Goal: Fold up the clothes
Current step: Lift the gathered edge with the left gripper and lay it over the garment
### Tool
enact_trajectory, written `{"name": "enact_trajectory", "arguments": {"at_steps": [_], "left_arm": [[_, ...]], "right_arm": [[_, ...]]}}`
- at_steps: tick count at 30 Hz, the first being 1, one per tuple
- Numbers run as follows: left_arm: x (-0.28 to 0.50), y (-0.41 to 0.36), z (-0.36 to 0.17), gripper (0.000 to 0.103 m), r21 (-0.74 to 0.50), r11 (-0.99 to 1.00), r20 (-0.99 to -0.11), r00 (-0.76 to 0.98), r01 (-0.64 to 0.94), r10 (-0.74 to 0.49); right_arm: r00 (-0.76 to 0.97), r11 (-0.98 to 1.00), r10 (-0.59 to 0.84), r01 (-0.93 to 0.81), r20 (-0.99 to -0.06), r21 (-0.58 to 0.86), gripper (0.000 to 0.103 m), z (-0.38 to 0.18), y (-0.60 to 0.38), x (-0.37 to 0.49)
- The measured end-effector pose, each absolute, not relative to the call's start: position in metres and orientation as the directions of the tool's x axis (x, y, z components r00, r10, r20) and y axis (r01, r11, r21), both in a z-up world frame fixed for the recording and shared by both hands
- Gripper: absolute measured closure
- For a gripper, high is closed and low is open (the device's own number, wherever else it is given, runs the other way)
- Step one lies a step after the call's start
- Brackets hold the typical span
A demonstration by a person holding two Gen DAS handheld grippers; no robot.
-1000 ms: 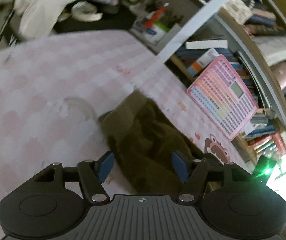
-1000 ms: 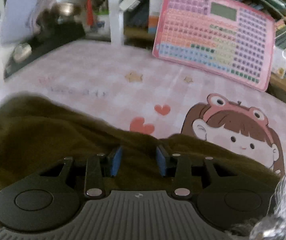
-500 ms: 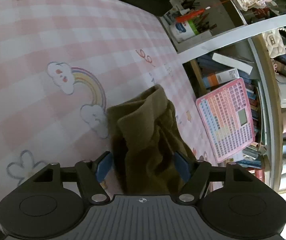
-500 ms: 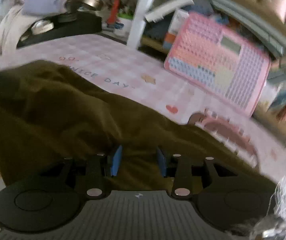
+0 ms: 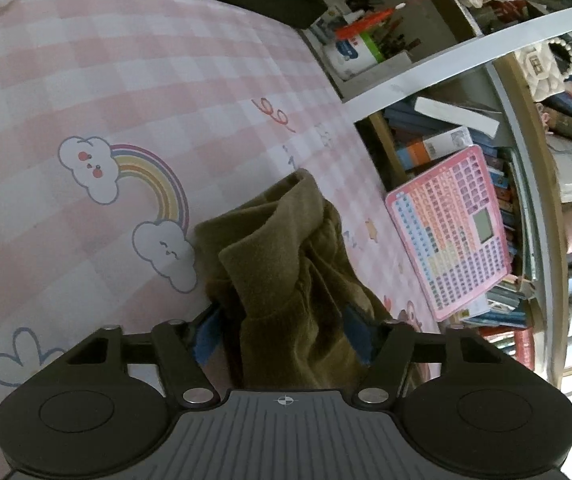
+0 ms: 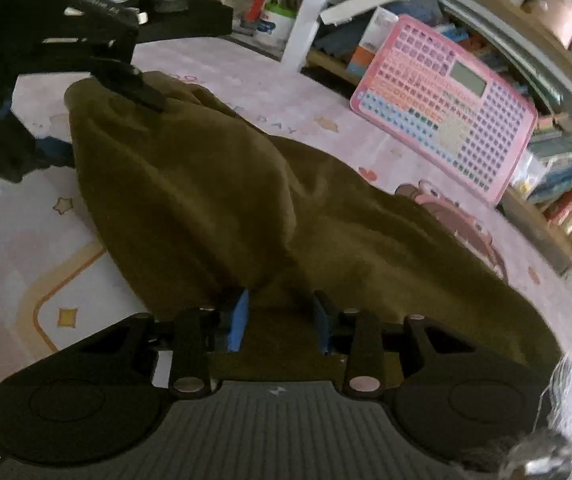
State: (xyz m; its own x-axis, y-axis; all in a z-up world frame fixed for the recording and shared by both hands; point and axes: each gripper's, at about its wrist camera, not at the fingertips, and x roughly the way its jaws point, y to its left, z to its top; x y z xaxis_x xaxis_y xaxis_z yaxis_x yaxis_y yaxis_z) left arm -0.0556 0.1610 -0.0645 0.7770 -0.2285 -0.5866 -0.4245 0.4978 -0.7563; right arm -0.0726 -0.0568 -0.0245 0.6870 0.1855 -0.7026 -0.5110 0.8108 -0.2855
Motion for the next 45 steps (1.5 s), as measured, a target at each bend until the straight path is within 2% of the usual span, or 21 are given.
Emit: {"name": "enact_trajectory", "arguments": {"at_steps": [1,2,4,6,11,12,13,14,15,20,27,30,31,32,33,34,36,40,43,45], "left_arm": [[-0.054,0.162,-0.066,0.072,-0.751,0.495,-0.597,0.769,-0.437,-0.227],[-0.053,0.163,-0.067,0.079,-0.753,0.489,-0.599,0.766,-0.441,-0.231],[-0.052,0.166,-0.069,0.085,-0.764,0.474,-0.591,0.768,-0.437,-0.245],[-0.053,0.166,-0.067,0.088,-0.772,0.473,-0.581,0.774,-0.424,-0.254],[-0.059,0.141,-0.027,0.090,-0.707,0.655,-0.520,0.822,-0.265,-0.230],[-0.060,0.132,-0.018,0.090,-0.674,0.702,-0.512,0.831,-0.229,-0.219],[-0.061,0.122,-0.009,0.090,-0.633,0.748,-0.505,0.838,-0.197,-0.206],[-0.062,0.112,0.001,0.090,-0.589,0.791,-0.497,0.846,-0.164,-0.194],[-0.063,0.103,0.010,0.090,-0.542,0.830,-0.488,0.854,-0.132,-0.183],[-0.070,0.042,0.045,0.090,-0.240,0.971,-0.471,0.874,0.002,-0.119],[-0.070,-0.063,0.055,0.088,0.177,0.974,-0.491,0.870,0.141,-0.036],[-0.065,-0.108,0.040,0.078,0.271,0.941,-0.560,0.829,0.202,-0.016],[-0.063,-0.123,0.032,0.066,0.294,0.929,-0.593,0.805,0.225,-0.008],[-0.060,-0.138,0.022,0.048,0.315,0.916,-0.627,0.779,0.248,0.004],[-0.058,-0.153,0.013,0.038,0.334,0.902,-0.659,0.752,0.272,0.017],[-0.056,-0.167,0.003,0.022,0.352,0.888,-0.690,0.723,0.297,0.032],[-0.059,-0.186,-0.013,0.020,0.364,0.865,-0.734,0.678,0.346,0.038],[-0.073,-0.195,-0.016,0.016,0.344,0.863,-0.751,0.660,0.370,0.016],[-0.082,-0.169,0.002,0.015,0.218,0.932,-0.731,0.681,0.289,-0.040],[-0.090,-0.148,0.014,0.012,0.104,0.973,-0.704,0.706,0.208,-0.076]], "right_arm": [[0.686,0.810,0.186,-0.512,-0.703,-0.285,0.079,-0.025,-0.056,-0.074],[0.686,0.810,0.187,-0.513,-0.703,-0.285,0.080,-0.025,-0.055,-0.075],[0.686,0.809,0.186,-0.513,-0.704,-0.286,0.085,-0.026,-0.053,-0.076],[0.685,0.810,0.186,-0.512,-0.704,-0.285,0.085,-0.026,-0.052,-0.076],[0.660,0.825,0.241,-0.525,-0.711,-0.207,0.085,-0.022,-0.065,-0.070],[0.654,0.836,0.261,-0.521,-0.710,-0.172,0.081,-0.020,-0.072,-0.068],[0.648,0.845,0.282,-0.517,-0.708,-0.137,0.063,-0.018,-0.079,-0.066],[0.653,0.856,0.299,-0.506,-0.696,-0.107,0.052,-0.014,-0.088,-0.065],[0.666,0.865,0.319,-0.495,-0.674,-0.079,0.033,-0.009,-0.099,-0.065],[0.709,0.888,0.387,-0.458,-0.590,0.032,0.029,0.015,-0.174,-0.068],[0.704,0.909,0.406,-0.373,-0.583,0.183,0.029,0.015,-0.269,-0.068],[0.688,0.908,0.413,-0.364,-0.597,0.208,0.029,0.008,-0.294,-0.068],[0.682,0.908,0.414,-0.360,-0.604,0.215,0.029,0.006,-0.302,-0.068],[0.675,0.908,0.413,-0.353,-0.612,0.225,0.029,0.004,-0.310,-0.067],[0.667,0.910,0.411,-0.343,-0.621,0.234,0.029,0.001,-0.317,-0.067],[0.659,0.911,0.410,-0.333,-0.631,0.244,0.029,-0.001,-0.324,-0.066],[0.638,0.905,0.425,-0.313,-0.642,0.288,0.029,-0.004,-0.334,-0.061],[0.593,0.883,0.467,-0.269,-0.656,0.385,0.029,-0.010,-0.352,-0.050],[0.556,0.851,0.513,-0.235,-0.654,0.469,0.028,-0.014,-0.364,-0.040],[0.511,0.801,0.582,-0.225,-0.632,0.555,0.021,-0.016,-0.361,-0.029]]}}
